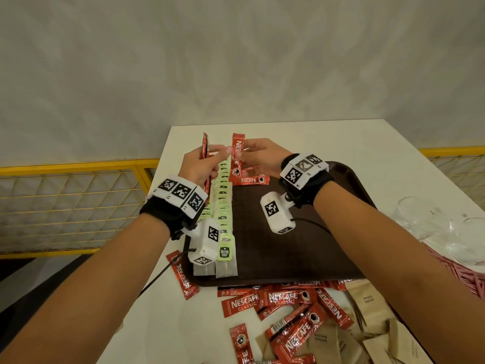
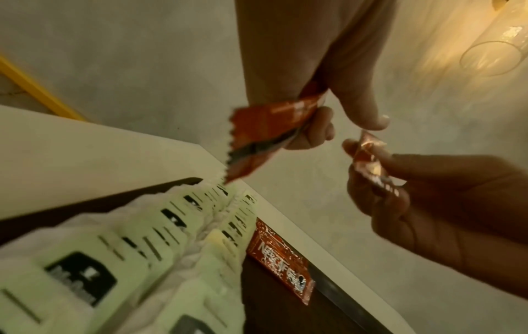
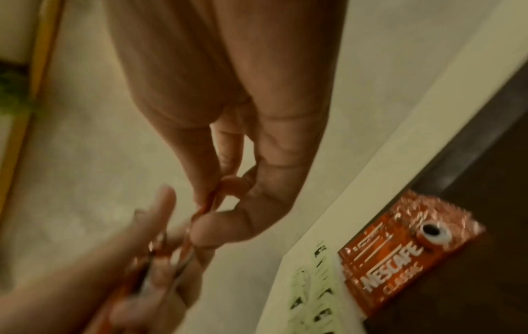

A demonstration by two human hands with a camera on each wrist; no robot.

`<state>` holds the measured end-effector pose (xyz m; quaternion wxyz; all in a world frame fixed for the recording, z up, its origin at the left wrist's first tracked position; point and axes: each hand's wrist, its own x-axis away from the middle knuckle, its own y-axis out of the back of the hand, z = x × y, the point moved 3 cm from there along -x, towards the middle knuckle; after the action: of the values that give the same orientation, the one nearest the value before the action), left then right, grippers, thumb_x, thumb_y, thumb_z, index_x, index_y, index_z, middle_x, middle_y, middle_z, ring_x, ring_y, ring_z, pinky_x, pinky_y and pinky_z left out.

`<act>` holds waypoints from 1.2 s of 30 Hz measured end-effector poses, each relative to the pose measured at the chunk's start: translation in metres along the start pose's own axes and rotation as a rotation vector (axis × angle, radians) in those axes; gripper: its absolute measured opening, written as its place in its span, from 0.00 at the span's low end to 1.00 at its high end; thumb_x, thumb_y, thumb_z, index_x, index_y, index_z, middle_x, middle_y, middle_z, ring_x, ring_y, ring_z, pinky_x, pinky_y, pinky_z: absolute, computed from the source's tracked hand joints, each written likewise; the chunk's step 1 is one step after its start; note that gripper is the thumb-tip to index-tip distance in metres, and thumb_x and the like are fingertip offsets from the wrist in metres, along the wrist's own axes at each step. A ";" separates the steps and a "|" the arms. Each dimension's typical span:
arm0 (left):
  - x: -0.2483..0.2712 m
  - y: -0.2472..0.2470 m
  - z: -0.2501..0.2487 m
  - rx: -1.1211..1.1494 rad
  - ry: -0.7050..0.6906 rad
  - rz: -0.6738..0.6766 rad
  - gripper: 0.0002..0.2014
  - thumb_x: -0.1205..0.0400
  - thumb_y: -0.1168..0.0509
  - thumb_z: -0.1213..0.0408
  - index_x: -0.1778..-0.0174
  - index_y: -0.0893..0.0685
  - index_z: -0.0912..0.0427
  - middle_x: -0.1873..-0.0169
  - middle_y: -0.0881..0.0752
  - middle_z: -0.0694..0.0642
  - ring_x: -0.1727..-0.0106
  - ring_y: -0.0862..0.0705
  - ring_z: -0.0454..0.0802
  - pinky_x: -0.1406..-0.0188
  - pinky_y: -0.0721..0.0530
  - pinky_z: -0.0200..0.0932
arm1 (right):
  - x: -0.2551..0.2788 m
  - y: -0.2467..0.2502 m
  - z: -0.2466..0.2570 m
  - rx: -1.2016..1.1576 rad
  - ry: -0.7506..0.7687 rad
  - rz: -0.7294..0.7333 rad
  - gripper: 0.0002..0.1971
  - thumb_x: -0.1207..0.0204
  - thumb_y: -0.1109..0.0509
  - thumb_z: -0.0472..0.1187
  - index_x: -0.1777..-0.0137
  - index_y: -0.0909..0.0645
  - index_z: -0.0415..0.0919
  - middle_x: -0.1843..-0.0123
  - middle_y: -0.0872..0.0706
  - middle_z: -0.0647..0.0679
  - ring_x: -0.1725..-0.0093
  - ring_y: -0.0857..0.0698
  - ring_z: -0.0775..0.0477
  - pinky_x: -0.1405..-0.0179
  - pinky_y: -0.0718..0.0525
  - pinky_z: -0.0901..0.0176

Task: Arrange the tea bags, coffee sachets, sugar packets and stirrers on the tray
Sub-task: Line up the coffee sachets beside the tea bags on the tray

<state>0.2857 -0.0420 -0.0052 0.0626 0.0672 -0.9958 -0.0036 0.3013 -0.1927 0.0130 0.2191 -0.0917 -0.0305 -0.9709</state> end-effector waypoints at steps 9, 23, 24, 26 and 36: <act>-0.001 -0.005 -0.002 0.320 0.137 -0.003 0.07 0.19 0.35 0.71 0.64 0.21 0.63 0.81 0.18 0.53 0.84 0.25 0.39 0.84 0.24 0.30 | -0.002 0.000 -0.011 0.095 0.020 0.013 0.10 0.29 0.27 0.26 0.54 0.22 0.41 0.63 0.17 0.48 0.68 0.13 0.55 0.68 0.14 0.65; -0.002 0.007 0.009 0.292 0.276 -0.021 0.14 0.24 0.52 0.86 0.61 0.27 0.65 0.68 0.29 0.57 0.72 0.31 0.46 0.81 0.28 0.33 | -0.020 0.051 -0.061 0.972 -0.191 -0.194 0.12 0.27 0.25 0.38 0.45 0.14 0.38 0.42 0.13 0.44 0.43 0.16 0.47 0.51 0.25 0.65; -0.002 0.006 0.010 0.299 0.278 -0.005 0.15 0.24 0.53 0.86 0.59 0.25 0.66 0.68 0.29 0.58 0.71 0.29 0.47 0.80 0.26 0.32 | -0.023 0.050 -0.062 0.990 -0.195 -0.194 0.11 0.27 0.25 0.38 0.45 0.14 0.38 0.41 0.13 0.44 0.41 0.16 0.46 0.51 0.25 0.64; -0.003 0.004 0.009 0.328 0.284 0.015 0.16 0.22 0.52 0.86 0.52 0.23 0.69 0.64 0.28 0.58 0.68 0.26 0.46 0.74 0.19 0.32 | -0.028 0.049 -0.062 1.025 -0.200 -0.190 0.12 0.26 0.26 0.38 0.44 0.14 0.38 0.41 0.13 0.43 0.41 0.16 0.45 0.51 0.25 0.64; -0.001 0.006 0.007 0.281 0.229 0.138 0.10 0.18 0.41 0.80 0.48 0.19 0.64 0.59 0.18 0.57 0.53 0.13 0.50 0.47 0.15 0.44 | -0.045 0.037 -0.065 1.137 -0.137 -0.202 0.17 0.27 0.26 0.38 0.40 0.20 0.35 0.37 0.19 0.38 0.38 0.20 0.40 0.42 0.24 0.56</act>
<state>0.2852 -0.0359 -0.0127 0.1656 0.0070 -0.9751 0.1476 0.3463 -0.2142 -0.0587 0.1379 -0.0191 -0.5700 -0.8098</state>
